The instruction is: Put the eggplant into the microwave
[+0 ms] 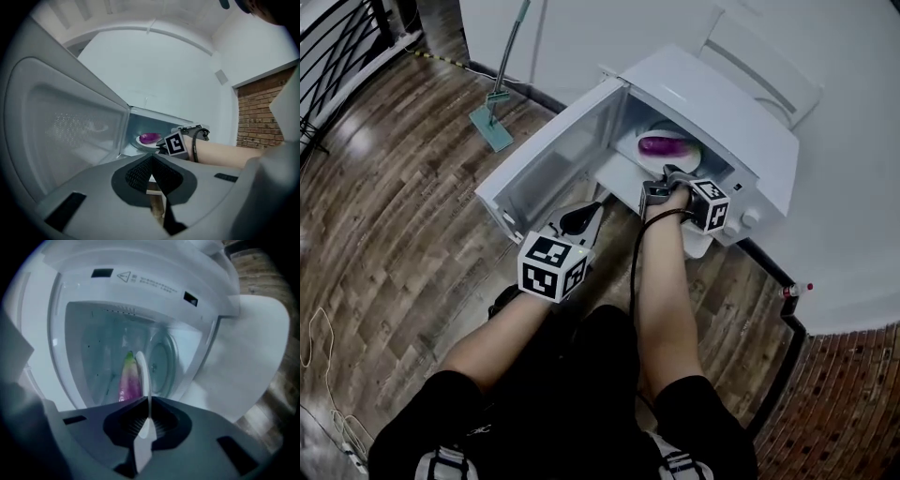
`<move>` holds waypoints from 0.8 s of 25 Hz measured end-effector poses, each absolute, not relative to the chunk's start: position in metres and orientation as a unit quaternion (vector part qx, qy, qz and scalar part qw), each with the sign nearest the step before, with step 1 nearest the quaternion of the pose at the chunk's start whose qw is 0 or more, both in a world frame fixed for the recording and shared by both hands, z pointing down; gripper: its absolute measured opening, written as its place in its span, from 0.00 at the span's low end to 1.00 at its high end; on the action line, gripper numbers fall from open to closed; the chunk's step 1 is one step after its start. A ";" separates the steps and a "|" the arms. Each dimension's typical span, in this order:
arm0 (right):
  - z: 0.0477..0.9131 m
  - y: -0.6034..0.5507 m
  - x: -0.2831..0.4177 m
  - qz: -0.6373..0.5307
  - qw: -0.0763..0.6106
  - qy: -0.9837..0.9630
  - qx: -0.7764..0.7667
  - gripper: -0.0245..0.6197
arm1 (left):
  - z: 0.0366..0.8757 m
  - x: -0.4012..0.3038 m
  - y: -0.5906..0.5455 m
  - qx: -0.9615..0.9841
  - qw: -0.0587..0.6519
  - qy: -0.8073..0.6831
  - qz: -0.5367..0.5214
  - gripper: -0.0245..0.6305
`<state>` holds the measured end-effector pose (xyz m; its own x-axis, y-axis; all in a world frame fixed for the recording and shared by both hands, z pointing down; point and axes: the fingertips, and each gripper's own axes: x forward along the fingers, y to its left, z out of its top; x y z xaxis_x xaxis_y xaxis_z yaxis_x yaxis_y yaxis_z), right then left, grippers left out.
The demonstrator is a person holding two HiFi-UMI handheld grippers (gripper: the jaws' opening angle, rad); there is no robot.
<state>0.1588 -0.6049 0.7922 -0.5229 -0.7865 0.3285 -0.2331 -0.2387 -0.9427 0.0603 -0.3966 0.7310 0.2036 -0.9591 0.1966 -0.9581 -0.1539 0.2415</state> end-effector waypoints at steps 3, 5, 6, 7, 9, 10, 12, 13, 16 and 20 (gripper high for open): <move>0.798 -0.627 0.155 -0.643 0.214 0.577 -0.456 0.08 | 0.736 0.055 -0.389 0.761 0.159 -0.629 -0.005 0.04; 0.801 -0.638 0.151 -0.635 0.212 0.579 -0.465 0.08 | 0.740 0.052 -0.385 0.762 0.157 -0.629 -0.005 0.04; 0.803 -0.642 0.149 -0.633 0.210 0.580 -0.469 0.08 | 0.742 0.049 -0.383 0.761 0.158 -0.629 -0.005 0.04; 0.804 -0.646 0.148 -0.630 0.206 0.581 -0.473 0.08 | 0.745 0.047 -0.381 0.761 0.160 -0.629 -0.005 0.04; 0.805 -0.651 0.147 -0.621 0.198 0.583 -0.484 0.08 | 0.748 0.043 -0.376 0.759 0.162 -0.631 -0.006 0.04; 0.805 -0.654 0.147 -0.617 0.196 0.584 -0.490 0.08 | 0.748 0.041 -0.374 0.758 0.162 -0.632 -0.006 0.04; 0.805 -0.660 0.149 -0.611 0.194 0.583 -0.500 0.08 | 0.748 0.038 -0.371 0.758 0.159 -0.633 -0.004 0.04; 0.805 -0.663 0.150 -0.608 0.193 0.582 -0.504 0.08 | 0.747 0.037 -0.371 0.759 0.157 -0.632 -0.004 0.04; 0.807 -0.670 0.154 -0.602 0.195 0.575 -0.518 0.08 | 0.747 0.036 -0.369 0.761 0.156 -0.630 -0.006 0.04; 0.810 -0.675 0.160 -0.582 0.191 0.579 -0.539 0.10 | 0.751 0.040 -0.368 0.765 0.161 -0.624 -0.006 0.04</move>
<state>0.1599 -0.6751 0.8096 -0.3463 -0.8458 0.4058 -0.4017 -0.2572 -0.8789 0.0402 -0.3676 0.7514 0.2223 -0.9559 0.1919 -0.9522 -0.1706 0.2536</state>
